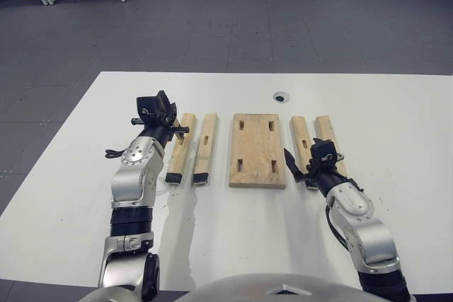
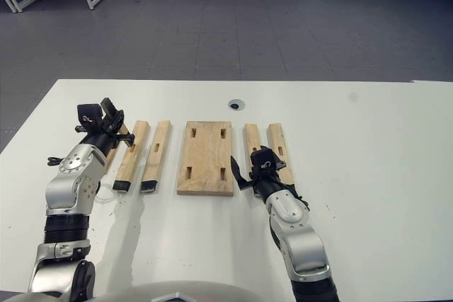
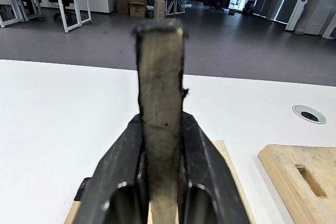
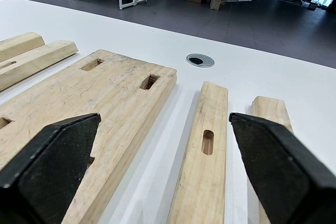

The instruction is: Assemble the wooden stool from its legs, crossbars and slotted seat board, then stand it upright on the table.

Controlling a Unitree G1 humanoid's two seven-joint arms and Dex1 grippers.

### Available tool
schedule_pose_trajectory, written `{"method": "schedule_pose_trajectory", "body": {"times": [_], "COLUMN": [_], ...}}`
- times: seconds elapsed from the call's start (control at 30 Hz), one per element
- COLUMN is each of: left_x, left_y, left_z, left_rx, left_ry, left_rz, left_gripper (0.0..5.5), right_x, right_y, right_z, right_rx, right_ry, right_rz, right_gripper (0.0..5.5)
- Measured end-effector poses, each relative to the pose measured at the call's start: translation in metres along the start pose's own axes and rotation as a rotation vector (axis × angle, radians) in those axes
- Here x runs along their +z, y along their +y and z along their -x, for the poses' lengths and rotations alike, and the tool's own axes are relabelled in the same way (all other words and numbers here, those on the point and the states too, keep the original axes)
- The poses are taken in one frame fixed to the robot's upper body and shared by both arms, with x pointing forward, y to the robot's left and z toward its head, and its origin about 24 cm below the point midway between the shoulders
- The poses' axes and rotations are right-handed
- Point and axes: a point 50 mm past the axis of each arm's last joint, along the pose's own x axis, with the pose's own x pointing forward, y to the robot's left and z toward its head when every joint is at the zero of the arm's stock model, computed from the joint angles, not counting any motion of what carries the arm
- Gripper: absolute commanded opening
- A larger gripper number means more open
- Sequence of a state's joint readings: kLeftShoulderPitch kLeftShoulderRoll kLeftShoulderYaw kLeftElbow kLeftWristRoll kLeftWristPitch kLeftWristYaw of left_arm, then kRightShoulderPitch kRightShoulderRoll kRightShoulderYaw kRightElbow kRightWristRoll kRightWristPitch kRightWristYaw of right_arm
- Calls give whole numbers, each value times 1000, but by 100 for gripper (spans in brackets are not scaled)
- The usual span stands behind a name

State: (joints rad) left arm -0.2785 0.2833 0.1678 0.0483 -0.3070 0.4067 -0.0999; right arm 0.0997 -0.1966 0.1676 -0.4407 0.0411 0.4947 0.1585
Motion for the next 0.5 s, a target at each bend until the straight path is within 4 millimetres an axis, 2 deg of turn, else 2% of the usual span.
{"method": "schedule_pose_trajectory", "body": {"times": [0.5], "left_x": [-13], "left_y": [1], "left_z": [-2], "left_rx": [13], "left_ry": [32], "left_rz": [3], "left_gripper": [42], "right_x": [1], "right_y": [0], "right_z": [-1], "right_rx": [-1], "right_ry": [-7], "right_rz": [-1], "right_gripper": [452]}}
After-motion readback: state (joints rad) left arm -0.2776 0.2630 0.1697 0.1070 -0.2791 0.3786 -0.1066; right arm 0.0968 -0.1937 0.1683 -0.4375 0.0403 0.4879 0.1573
